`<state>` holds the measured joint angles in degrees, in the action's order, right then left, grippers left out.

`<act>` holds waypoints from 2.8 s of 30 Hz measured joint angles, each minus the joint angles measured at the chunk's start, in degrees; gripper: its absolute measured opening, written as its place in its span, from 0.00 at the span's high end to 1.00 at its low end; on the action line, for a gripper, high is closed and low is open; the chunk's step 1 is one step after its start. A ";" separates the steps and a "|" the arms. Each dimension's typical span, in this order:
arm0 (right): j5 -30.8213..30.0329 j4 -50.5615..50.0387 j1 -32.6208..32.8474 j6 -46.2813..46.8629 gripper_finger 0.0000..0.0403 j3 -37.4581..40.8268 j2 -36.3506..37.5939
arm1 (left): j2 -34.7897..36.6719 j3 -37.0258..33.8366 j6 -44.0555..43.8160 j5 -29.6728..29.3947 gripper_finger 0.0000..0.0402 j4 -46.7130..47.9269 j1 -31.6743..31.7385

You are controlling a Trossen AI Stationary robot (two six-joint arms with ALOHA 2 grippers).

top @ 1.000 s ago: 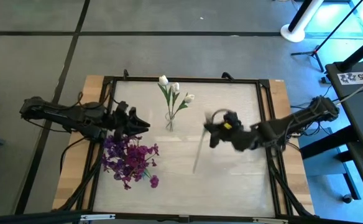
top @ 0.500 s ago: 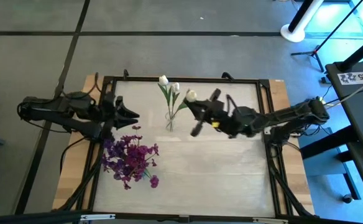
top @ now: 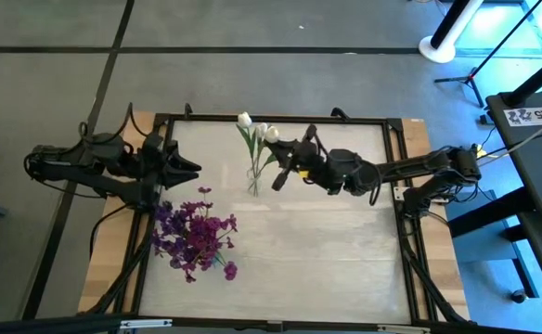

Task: Sort flowers into vase by color
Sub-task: Put the white flower into the transparent vase, then return to Home Position

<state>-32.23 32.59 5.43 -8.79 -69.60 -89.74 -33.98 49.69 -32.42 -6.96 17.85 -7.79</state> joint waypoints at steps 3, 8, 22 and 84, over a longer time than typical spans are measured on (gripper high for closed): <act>0.33 -2.16 0.07 1.65 0.98 0.00 -0.23 | 0.72 -0.02 0.61 0.29 0.68 -0.45 0.00; 3.11 -7.10 0.07 5.84 0.98 0.00 -1.50 | 5.07 -0.11 5.08 3.40 0.68 -0.95 0.00; 2.76 -9.24 0.04 11.18 0.66 0.02 -6.94 | 10.82 -0.09 11.85 1.12 0.68 -0.26 0.02; 19.18 -22.35 9.56 14.08 0.67 41.05 39.71 | 19.09 -21.49 15.13 1.18 0.68 0.48 0.02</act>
<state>-13.05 10.23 14.99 5.29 -28.55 -50.03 -14.88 28.21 -17.29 -5.78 18.33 -7.77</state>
